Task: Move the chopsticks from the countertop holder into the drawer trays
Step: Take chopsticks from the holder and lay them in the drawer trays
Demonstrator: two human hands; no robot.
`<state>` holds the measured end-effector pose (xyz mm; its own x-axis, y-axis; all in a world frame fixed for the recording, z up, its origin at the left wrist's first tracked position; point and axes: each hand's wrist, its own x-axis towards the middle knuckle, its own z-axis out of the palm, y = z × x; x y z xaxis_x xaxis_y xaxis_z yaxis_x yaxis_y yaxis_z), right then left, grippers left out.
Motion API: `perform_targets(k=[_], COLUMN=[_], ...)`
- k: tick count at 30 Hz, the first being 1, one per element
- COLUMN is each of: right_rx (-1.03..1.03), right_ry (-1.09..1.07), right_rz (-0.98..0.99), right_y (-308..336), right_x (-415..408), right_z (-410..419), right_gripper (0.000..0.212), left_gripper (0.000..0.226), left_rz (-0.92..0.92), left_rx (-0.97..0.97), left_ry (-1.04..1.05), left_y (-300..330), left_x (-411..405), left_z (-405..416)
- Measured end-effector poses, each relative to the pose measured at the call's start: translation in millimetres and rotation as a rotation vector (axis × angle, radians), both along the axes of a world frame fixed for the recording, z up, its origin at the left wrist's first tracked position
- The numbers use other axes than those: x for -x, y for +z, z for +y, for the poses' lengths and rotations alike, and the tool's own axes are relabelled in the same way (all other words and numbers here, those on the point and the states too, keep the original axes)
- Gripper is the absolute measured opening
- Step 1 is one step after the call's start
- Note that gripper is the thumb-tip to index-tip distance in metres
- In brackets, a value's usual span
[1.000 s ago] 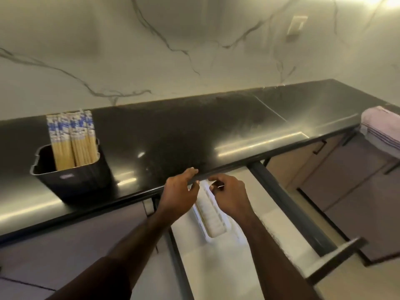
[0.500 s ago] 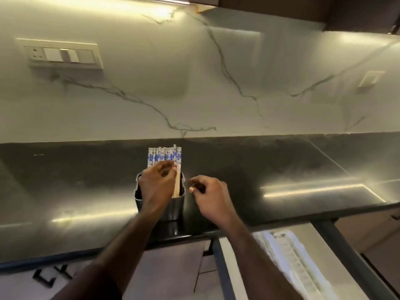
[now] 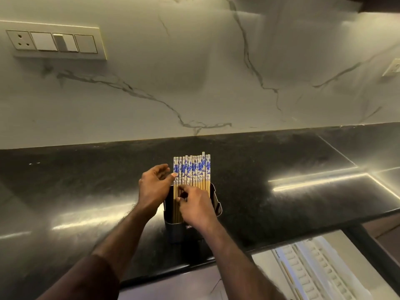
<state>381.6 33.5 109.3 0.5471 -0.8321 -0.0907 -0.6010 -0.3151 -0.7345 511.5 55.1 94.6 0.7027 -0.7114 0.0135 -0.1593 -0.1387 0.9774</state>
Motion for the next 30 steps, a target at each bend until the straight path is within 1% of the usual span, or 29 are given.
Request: perform_targets(k=[4, 6, 13, 17, 21, 24, 27, 30], right_rx=[0.029, 0.034, -0.001, -0.039, -0.126, -0.151, -0.187, -0.249], right_ry=[-0.054, -0.063, -0.050, -0.015, 0.017, 0.036, 0.060, 0.079], right_rz=[0.019, 0.016, 0.019, -0.014, -0.100, -0.216, -0.341, -0.463], right_y=[-3.7, -3.6, -5.3, -2.5, 8.9, 23.4, 39.1, 53.4], right_x=[-3.7, -6.4, -10.3, -5.1, 5.5, 19.1, 40.0, 70.7], right_z=[-0.6, -1.7, -3.2, -4.6, -6.9, -8.3, -11.3, -16.4], right_gripper=[0.038, 0.037, 0.034, 0.034, 0.033, 0.026, 0.020, 0.020], left_gripper=[0.025, 0.022, 0.022, 0.024, 0.029, 0.030, 0.028, 0.027], left_rz=[0.107, 0.146, 0.171, 0.186, 0.184, 0.183, 0.202, 0.215], left_rx=[0.043, 0.057, 0.075, 0.129, 0.241, 0.358, 0.446, 0.481], left_ry=[-0.041, -0.072, -0.111, -0.105, -0.150, -0.254, -0.325, -0.366], left_y=[-4.4, -6.1, -9.3, 0.1, 38.1, 84.5, 126.5, 149.8], left_x=[-3.2, -3.9, -7.0, -10.9, -13.1, -7.3, 10.8, 36.3], left_z=[-6.7, -9.5, -11.7, -5.6, 1.6, 2.1, -2.4, -12.4])
